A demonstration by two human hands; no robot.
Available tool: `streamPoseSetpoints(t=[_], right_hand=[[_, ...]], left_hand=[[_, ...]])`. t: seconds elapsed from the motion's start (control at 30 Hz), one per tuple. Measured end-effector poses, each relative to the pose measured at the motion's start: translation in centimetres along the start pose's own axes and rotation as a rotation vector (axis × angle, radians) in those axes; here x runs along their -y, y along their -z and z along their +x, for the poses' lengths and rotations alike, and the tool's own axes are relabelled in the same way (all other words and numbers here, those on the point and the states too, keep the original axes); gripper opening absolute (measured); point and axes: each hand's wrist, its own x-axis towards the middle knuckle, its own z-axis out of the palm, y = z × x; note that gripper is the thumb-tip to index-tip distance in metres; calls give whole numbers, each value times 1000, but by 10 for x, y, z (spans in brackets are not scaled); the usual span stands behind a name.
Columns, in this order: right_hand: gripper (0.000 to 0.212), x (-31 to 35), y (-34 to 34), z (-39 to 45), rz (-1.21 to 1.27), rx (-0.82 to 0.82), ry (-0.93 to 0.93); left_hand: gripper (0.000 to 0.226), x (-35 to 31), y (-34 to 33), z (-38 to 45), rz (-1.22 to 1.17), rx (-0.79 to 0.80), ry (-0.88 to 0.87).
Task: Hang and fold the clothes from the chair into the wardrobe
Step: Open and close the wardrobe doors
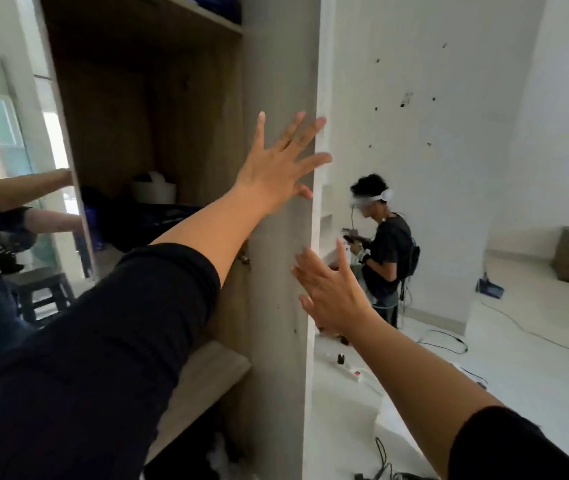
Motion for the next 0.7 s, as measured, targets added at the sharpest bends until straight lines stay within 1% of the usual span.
streamPoseSetpoints(t=[0.07, 0.13, 0.3, 0.5, 0.7], right_hand=[[58, -22, -15, -13, -23, 99, -27], [59, -46, -37, -22, -51, 157, -42], [60, -105, -102, -32, -81, 188, -61], [61, -161, -168, -22, -57, 250, -27], [62, -195, -224, -6, -12, 220, 26]], left_hand=[[70, -23, -2, 28, 17, 6, -14], [69, -47, -6, 57, 40, -3, -12], [66, -100, -29, 127, 79, -15, -3], [63, -139, -60, 201, 77, 31, 8], [62, -165, -96, 257, 63, 88, 51]])
